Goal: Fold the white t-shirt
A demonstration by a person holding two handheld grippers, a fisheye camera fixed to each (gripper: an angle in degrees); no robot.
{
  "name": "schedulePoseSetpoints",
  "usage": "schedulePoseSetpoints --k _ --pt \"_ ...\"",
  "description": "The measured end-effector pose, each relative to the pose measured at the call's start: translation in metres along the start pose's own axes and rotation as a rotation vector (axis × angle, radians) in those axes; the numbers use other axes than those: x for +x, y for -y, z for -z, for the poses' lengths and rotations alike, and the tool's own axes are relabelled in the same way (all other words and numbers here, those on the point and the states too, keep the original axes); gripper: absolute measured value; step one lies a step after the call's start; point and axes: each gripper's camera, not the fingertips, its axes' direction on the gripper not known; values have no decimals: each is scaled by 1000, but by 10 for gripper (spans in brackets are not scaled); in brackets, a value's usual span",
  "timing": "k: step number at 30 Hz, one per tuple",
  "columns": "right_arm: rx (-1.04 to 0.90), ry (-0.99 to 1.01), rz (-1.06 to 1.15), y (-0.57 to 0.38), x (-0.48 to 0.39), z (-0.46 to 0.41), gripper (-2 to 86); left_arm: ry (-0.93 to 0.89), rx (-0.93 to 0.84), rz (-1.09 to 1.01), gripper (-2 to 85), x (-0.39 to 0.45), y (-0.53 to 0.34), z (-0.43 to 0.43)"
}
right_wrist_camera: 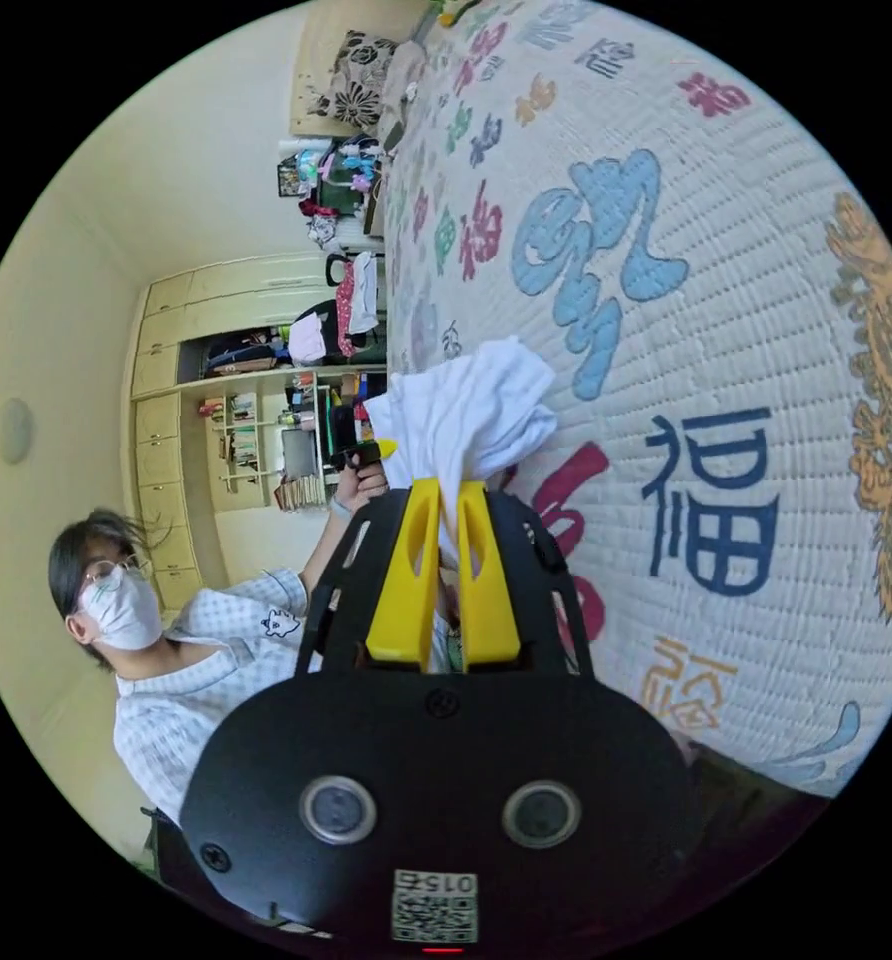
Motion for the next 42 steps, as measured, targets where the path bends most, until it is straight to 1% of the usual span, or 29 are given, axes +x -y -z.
schedulePoseSetpoints --k 1,4,6,7,9,10,12,13,15,16,18,21,23,24,27,29,31,33,34,36,37,39,40,42 --pt "-5 6 20 1 -11 -5 24 1 12 -11 39 8 -6 12" --pt "-65 69 128 9 -67 -48 22 -5 74 -51 39 46 -49 88" --pt "-138 105 187 19 -108 -108 21 21 152 -64 38 71 -96 164" --pt "-154 112 192 21 -117 -126 21 35 172 -63 38 76 -110 184" --pt "-231 176 225 31 -149 -207 21 130 235 -21 38 89 -165 262" --pt "-253 192 225 33 -156 -228 21 156 249 0 38 90 -178 282" --pt "-320 252 213 41 -180 -311 21 211 326 110 38 85 -232 355" --pt "-332 255 208 42 -185 -329 21 224 342 134 38 84 -244 372" --pt "-367 231 164 47 -199 -397 22 258 393 228 40 69 -285 426" --pt "-375 213 149 48 -201 -412 22 263 400 250 40 64 -293 437" --pt "-398 93 98 51 -202 -462 25 267 405 331 41 35 -319 466" --pt "-405 -66 31 47 -196 -498 28 259 359 440 46 -13 -336 470" --pt "-371 -50 -10 42 -194 -501 31 210 365 439 52 -30 -342 464" --pt "-344 -38 -18 38 -195 -499 33 167 404 416 56 -34 -346 461" --pt "-274 -78 13 25 -204 -480 32 136 447 354 63 -28 -361 457" --pt "-255 -90 12 14 -207 -465 30 131 478 325 68 -17 -375 455" --pt "-237 -88 23 0 -210 -447 31 169 534 304 72 0 -393 453" --pt "-178 -149 44 -24 -215 -415 39 206 663 254 77 31 -419 447" --pt "-151 -181 55 -31 -218 -405 40 207 700 245 78 39 -425 445" --pt "35 -384 121 -64 -237 -355 31 200 808 150 75 77 -436 423" --pt "96 -450 139 -74 -244 -341 26 206 815 124 75 88 -435 414" --pt "353 -692 230 -119 -276 -284 8 250 787 5 75 135 -421 369" --pt "418 -742 262 -131 -285 -270 5 257 773 -38 75 148 -415 355" --pt "671 -855 390 -184 -316 -217 0 247 709 -236 49 197 -386 289"
